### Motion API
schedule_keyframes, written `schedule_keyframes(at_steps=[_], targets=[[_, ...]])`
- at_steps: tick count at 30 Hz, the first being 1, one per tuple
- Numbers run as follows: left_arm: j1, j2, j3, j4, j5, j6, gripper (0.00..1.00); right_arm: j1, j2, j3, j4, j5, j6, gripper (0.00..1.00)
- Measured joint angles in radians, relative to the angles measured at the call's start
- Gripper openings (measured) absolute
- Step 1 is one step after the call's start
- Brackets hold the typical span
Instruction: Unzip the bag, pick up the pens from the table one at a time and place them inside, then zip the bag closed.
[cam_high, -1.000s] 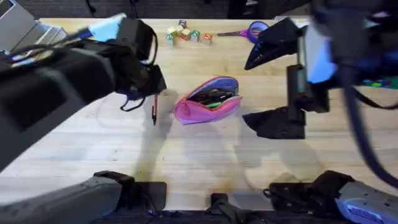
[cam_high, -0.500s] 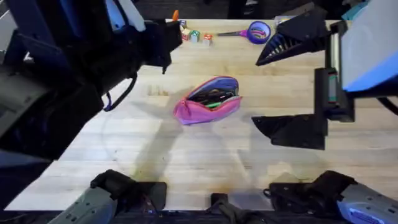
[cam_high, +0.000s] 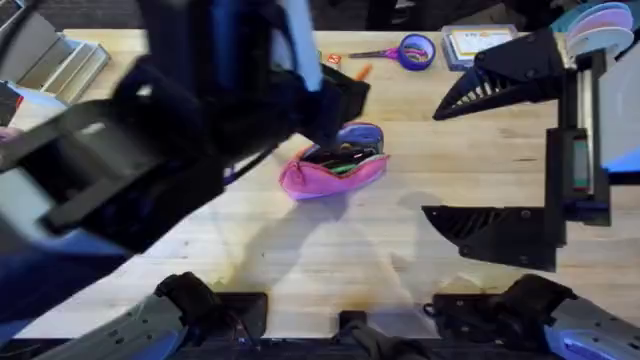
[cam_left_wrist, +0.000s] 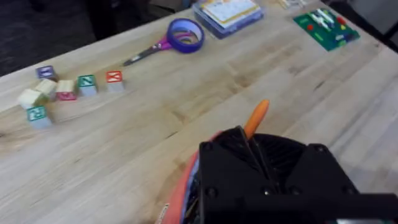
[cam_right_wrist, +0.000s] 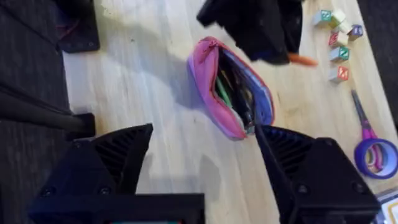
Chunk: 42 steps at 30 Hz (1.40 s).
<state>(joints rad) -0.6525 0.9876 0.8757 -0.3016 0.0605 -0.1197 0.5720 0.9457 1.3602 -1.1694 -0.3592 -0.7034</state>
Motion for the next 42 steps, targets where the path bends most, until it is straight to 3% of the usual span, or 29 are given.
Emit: schedule_keyframes(at_steps=[6,7,17,23,34,36,40,42], targets=[[-0.078,0.126,0.000,0.052,-0.001,0.043,0.042,0.000,-0.001,0.000,-0.021,0.000,0.026,0.998],[-0.096,0.196,0.000,0.073,-0.005,0.057,0.042,0.000,-0.001,0.000,-0.021,0.000,0.031,0.998],[-0.096,0.414,0.000,0.050,-0.092,0.114,0.043,0.000,-0.001,0.000,-0.021,0.000,0.032,0.998],[-0.096,0.425,0.000,-0.082,-0.110,0.128,0.043,0.000,-0.001,0.000,-0.021,0.000,0.032,0.998],[-0.096,0.431,0.000,-0.122,-0.111,0.132,0.043,0.000,-0.001,0.000,-0.021,0.000,0.039,0.998],[-0.096,0.438,0.000,-0.122,-0.111,0.136,0.126,0.000,-0.001,0.000,-0.021,0.000,0.039,0.998],[-0.095,0.441,0.000,-0.118,-0.113,0.137,0.486,0.000,-0.001,0.000,-0.021,0.000,0.039,0.998],[-0.095,0.441,0.000,-0.109,-0.115,0.136,0.551,0.000,-0.001,0.000,-0.021,0.000,0.039,0.998]])
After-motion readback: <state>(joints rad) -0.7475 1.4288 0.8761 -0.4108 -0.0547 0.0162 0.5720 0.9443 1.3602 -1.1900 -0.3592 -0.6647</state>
